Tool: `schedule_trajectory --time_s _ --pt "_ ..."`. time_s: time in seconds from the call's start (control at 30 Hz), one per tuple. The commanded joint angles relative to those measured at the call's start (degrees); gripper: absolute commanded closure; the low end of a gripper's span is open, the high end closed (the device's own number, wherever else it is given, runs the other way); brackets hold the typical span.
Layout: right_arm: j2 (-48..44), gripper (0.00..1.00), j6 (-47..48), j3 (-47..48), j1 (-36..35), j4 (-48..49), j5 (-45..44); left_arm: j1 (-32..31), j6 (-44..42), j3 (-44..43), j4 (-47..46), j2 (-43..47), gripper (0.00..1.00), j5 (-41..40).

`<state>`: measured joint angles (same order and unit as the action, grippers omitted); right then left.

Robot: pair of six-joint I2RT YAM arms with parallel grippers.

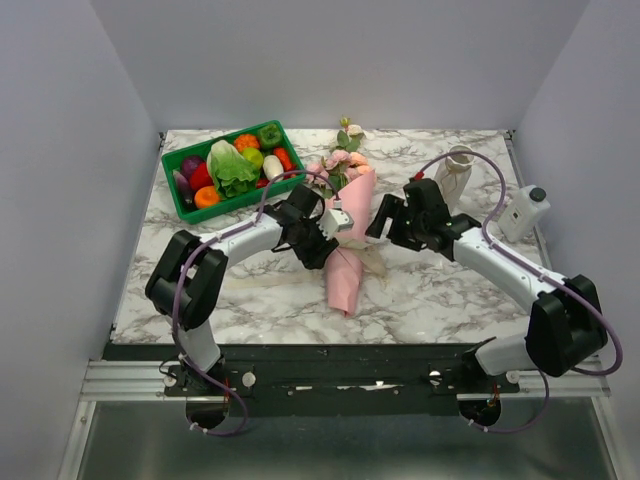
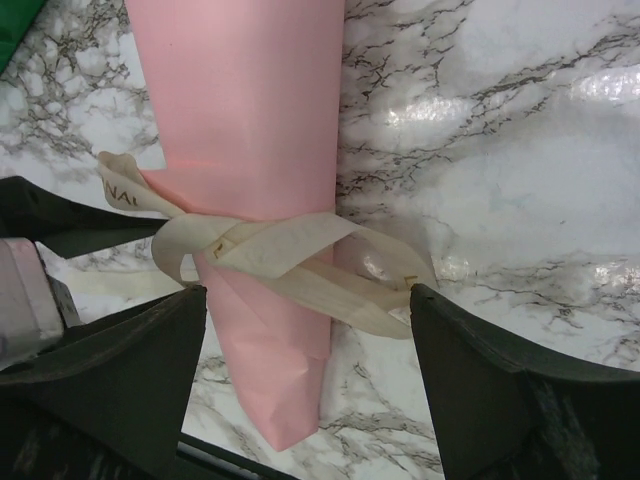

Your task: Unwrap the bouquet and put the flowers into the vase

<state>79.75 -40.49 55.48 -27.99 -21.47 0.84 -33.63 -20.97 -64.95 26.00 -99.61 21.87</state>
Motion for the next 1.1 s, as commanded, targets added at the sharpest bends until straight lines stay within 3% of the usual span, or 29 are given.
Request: schedule_trajectory --time_s 0.0,0.2,0.27,0.3,0.8,0.97,1.07 --pt "3.4 0.13 -2.0 3.2 0.6 3.4 2.3 -0.7 -1.1 -1.9 0.5 -1.4 0.51 2.2" --pt "8.5 0.23 -5.6 4.0 0.6 5.6 5.0 -0.7 -1.5 -1.1 0.5 1.2 0.66 -0.6" --pt "9.8 0.25 -6.5 4.0 0.6 6.1 5.7 -0.7 -1.4 -0.6 0.5 2.0 0.84 -1.4" --pt "10.3 0.26 -7.4 3.9 0.7 6.6 6.0 -0.7 -1.3 -0.5 0.5 2.6 0.88 -2.3" --pt "13.7 0.37 -14.9 1.0 0.6 10.6 11.5 -0.7 -1.2 3.2 -0.8 7.9 0.92 -4.8" --pt "11.1 0.25 -15.4 -1.4 0.6 8.8 8.8 -0.7 -1.4 4.2 -1.0 8.8 0.92 -5.0" --pt "7.8 0.22 -15.7 -4.1 0.6 7.9 5.9 -0.7 -1.5 5.0 -1.5 9.4 0.92 -5.6"
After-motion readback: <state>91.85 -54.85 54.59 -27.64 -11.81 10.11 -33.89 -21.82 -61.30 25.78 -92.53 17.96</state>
